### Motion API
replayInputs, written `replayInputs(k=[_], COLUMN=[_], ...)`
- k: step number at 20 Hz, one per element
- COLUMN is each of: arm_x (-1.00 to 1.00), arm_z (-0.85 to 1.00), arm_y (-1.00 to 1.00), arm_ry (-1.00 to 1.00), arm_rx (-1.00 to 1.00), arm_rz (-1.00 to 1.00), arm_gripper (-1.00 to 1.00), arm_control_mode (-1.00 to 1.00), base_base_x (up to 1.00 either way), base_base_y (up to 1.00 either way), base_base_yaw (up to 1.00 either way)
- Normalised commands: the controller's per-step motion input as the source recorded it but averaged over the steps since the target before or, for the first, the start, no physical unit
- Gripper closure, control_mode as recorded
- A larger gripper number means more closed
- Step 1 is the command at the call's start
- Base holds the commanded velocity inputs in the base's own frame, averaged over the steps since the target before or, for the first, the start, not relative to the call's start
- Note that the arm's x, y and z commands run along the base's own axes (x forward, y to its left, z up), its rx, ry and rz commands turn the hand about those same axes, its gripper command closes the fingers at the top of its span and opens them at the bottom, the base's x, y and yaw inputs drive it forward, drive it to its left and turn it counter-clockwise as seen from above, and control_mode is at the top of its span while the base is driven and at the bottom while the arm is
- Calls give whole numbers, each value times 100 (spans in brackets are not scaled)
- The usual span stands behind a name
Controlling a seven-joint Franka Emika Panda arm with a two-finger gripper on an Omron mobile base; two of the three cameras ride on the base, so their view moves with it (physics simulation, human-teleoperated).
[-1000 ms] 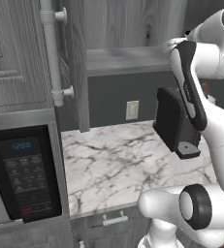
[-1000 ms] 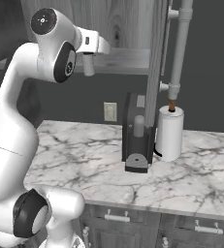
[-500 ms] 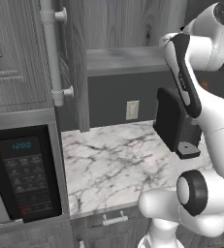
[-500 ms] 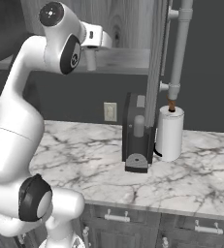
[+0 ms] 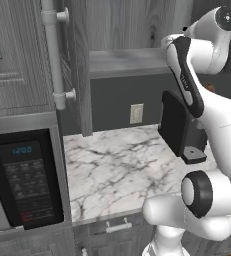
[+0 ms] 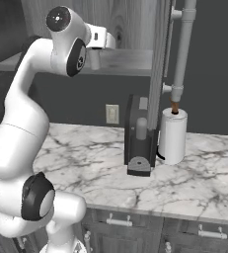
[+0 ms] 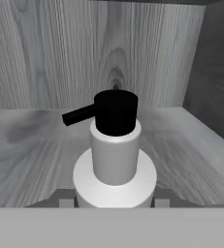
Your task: Pick up the soap dispenser and dish brush from the sink, and place them back in the cabinet, and close the cabinet doors.
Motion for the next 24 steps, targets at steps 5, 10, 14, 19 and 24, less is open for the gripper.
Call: replayInputs(k=[5, 10, 14, 19, 24], arm_x=[23, 35, 41, 40, 32], arm_z=[-11, 0, 0, -6, -21], arm_y=[0, 0, 1, 3, 3], arm_ry=[-1, 0, 1, 2, 0], arm_rx=[0, 0, 0, 0, 0], arm_rz=[1, 0, 0, 0, 1], arm_gripper=[100, 100, 100, 100, 100], arm_control_mode=[-100, -100, -100, -100, -100], base_base_x=[0, 0, 0, 0, 0], base_base_y=[0, 0, 0, 0, 0], base_base_yaw=[0, 0, 0, 0, 0])
